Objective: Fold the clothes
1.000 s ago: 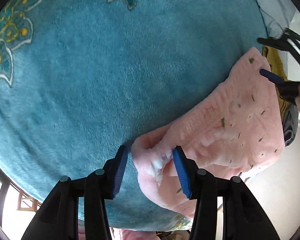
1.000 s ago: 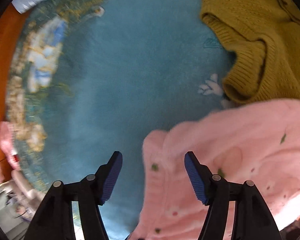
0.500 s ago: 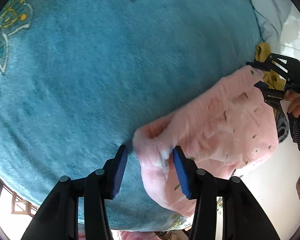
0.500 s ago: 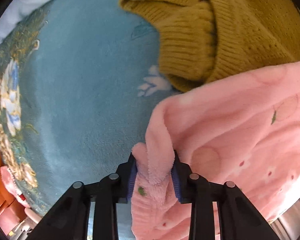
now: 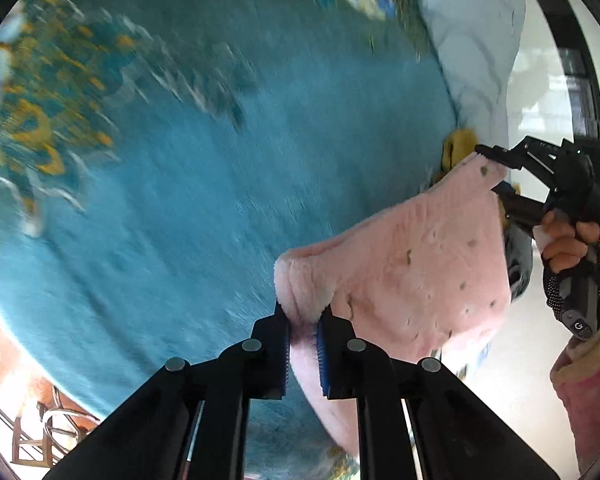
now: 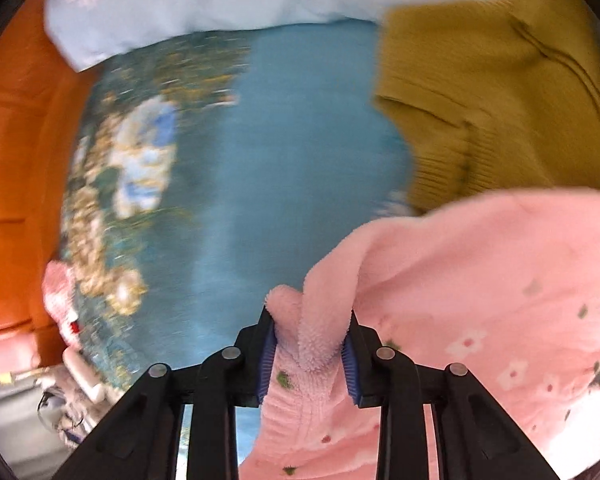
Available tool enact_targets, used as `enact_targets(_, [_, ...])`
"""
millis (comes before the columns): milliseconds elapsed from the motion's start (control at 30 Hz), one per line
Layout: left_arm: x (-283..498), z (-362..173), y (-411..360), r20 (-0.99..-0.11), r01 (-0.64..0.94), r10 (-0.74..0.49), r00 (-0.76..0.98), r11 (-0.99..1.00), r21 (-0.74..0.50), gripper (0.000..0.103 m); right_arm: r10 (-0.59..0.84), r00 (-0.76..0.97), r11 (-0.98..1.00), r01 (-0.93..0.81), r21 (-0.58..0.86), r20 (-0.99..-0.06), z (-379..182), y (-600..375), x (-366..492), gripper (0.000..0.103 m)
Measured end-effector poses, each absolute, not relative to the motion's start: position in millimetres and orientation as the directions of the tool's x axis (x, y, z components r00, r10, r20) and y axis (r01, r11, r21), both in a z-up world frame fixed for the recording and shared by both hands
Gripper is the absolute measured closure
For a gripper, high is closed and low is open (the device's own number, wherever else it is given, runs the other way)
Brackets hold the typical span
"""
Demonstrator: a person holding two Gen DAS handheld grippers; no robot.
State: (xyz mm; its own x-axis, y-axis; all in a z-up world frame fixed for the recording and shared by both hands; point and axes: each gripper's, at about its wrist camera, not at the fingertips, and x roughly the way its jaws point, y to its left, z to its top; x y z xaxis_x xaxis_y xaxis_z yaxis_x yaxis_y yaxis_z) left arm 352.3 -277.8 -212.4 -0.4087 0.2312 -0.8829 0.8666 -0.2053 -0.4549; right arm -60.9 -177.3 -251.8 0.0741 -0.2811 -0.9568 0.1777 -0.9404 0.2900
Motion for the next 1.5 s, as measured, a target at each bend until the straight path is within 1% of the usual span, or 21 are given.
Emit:
enact_targets(67, [372,-198,-293,-0.895,0.88,0.153,-0.419,-0.177,-0.442,0.092,-0.318,0.089,-0.917,0.225,0.33,-0.944,-243,-212,-61,0.072])
enact_targets(167, [414,-180,-340,-0.912,0.904,0.045,-0.408,-0.124,-0.41,0.092,-0.36,0.129,-0.88,0.283,0.382,-0.924,-247,-274,-53,0.072])
enact_targets(233, [430,-175,-374,-0.928,0.923,-0.011,-0.372,-0.113,-0.369,0.092,-0.371,0.16,-0.856,0.322,0.404,-0.915,-250,-315,-46,0.072])
enact_targets(300, [432,-184,-397,-0.942,0.939,-0.029,-0.335,-0.097,-0.33,0.092,-0.369,0.186,-0.833,0.37,0.412,-0.911,-257,-360,-39,0.072])
enact_targets(400, [457,-208,-411,-0.952,0.951,0.011,-0.306,-0.033,-0.307,0.091,-0.312,0.211,-0.82,0.432,0.375,-0.926,-282,-410,-28,0.072])
enact_targets(433, [465,-216,-416,-0.954,0.955,0.025,-0.298,-0.012,-0.298,0.091,-0.272,0.224,-0.826,0.444,0.346,-0.936,-297,-423,-25,0.072])
enact_targets(533, [474,-243,-416,-0.958,0.959,0.069,-0.28,0.061,-0.276,0.091,-0.195,0.257,-0.842,0.451,0.296,-0.947,-331,-434,-18,0.068])
enact_targets(567, [475,-249,-416,-0.959,0.96,0.076,-0.274,0.074,-0.269,0.09,-0.202,0.268,-0.844,0.441,0.306,-0.942,-334,-432,-18,0.068])
enact_targets(667, [479,-248,-413,-0.956,0.957,0.091,-0.278,0.11,-0.267,0.086,-0.264,0.293,-0.833,0.411,0.37,-0.919,-327,-421,-21,0.048])
enact_targets(733, [482,-243,-412,-0.958,0.959,0.107,-0.266,0.132,-0.251,0.082,-0.297,0.277,-0.819,0.418,0.393,-0.914,-308,-413,-27,0.047])
enact_targets(767, [483,-240,-412,-0.96,0.96,0.115,-0.256,0.144,-0.239,0.078,-0.305,0.259,-0.813,0.43,0.392,-0.916,-295,-407,-31,0.045])
enact_targets(833, [488,-228,-414,-0.967,0.963,0.105,-0.232,0.162,-0.214,0.076,-0.332,0.209,-0.814,0.429,0.391,-0.92,-264,-384,-40,0.043])
enact_targets(900, [492,-215,-415,-0.971,0.962,0.089,-0.222,0.18,-0.203,0.073,-0.372,0.172,-0.824,0.392,0.41,-0.912,-237,-352,-48,0.042])
enact_targets(967, [489,-200,-416,-0.973,0.961,0.079,-0.215,0.192,-0.197,0.072,-0.422,0.119,-0.843,0.313,0.437,-0.899,-207,-297,-53,0.042])
enact_targets(1067, [469,-179,-418,-0.973,0.962,0.066,-0.222,0.176,-0.208,0.072,-0.454,0.035,-0.873,0.182,0.453,-0.89,-170,-205,-53,0.041])
enact_targets(1200, [409,-144,-410,-0.971,0.972,0.063,-0.231,0.051,-0.228,0.072,-0.448,-0.123,-0.888,-0.057,0.457,-0.886,-133,-45,-24,0.041])
enact_targets(1300, [348,-122,-394,-0.968,0.965,0.073,-0.242,-0.082,-0.247,0.072,-0.405,-0.245,-0.854,-0.244,0.46,-0.881,-109,81,11,0.041])
enact_targets(1367, [299,-110,-372,-0.962,0.947,0.088,-0.257,-0.175,-0.269,0.072,-0.352,-0.32,-0.806,-0.374,0.459,-0.88,-96,170,49,0.041])
enact_targets(1500, [218,-88,-310,-0.953,0.889,0.121,-0.279,-0.341,-0.304,0.072,-0.272,-0.399,-0.692,-0.552,0.466,-0.876,-89,307,122,0.041])
